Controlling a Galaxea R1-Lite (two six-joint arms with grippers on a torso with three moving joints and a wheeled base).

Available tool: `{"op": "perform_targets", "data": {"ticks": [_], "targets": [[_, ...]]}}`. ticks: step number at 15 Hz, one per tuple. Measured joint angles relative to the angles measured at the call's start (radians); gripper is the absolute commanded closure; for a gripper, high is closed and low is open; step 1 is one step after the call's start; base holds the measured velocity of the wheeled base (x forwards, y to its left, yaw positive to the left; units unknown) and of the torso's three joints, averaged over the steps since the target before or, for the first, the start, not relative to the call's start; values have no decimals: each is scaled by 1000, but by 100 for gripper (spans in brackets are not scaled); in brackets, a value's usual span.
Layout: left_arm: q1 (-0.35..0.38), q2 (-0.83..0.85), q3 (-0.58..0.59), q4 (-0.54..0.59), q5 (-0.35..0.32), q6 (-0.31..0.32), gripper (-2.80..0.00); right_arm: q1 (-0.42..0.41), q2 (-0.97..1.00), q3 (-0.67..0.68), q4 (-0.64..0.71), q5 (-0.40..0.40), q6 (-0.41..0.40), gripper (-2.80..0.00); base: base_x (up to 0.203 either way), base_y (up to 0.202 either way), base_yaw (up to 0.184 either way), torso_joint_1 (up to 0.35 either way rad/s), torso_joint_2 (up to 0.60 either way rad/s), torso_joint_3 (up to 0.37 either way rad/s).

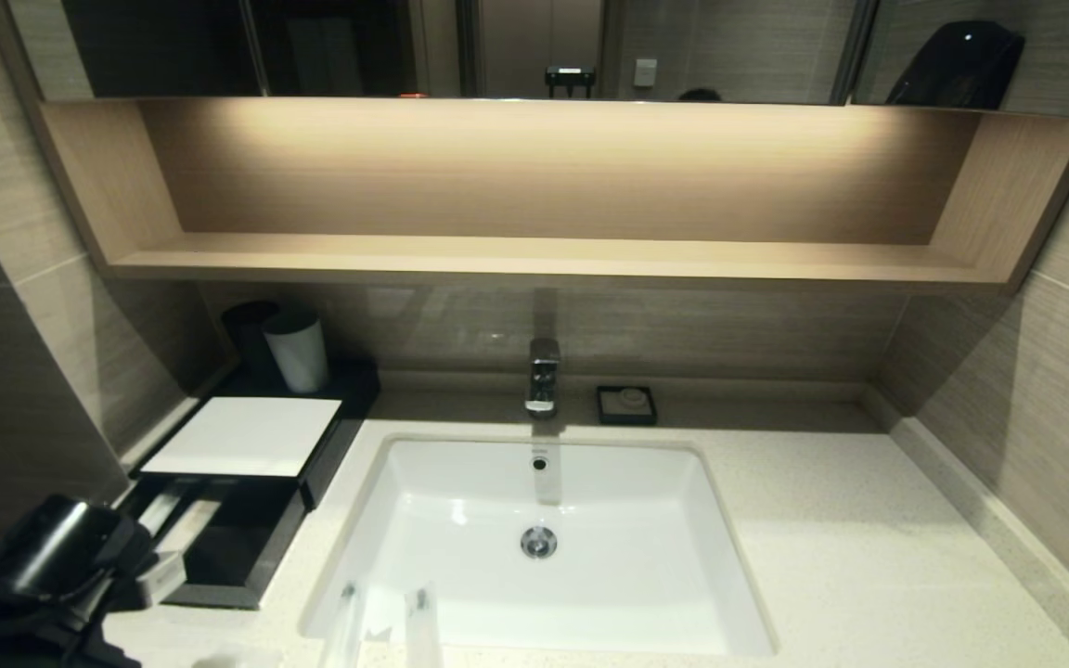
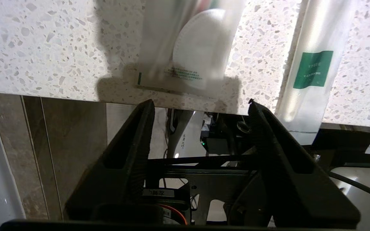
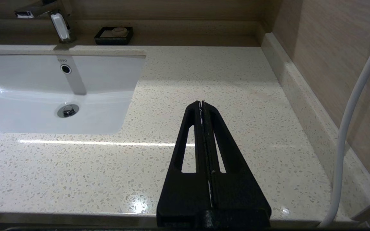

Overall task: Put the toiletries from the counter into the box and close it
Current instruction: Pick up the bathroom toiletry

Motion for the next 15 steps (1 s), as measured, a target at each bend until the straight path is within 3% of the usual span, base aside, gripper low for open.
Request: {"op": "perform_targets", "data": {"ticks": [15], "targets": [[20,152,-10,-66,-3,5,-280,0,0,0,0,0,1,0,0,0,0,0,0,0]]}}
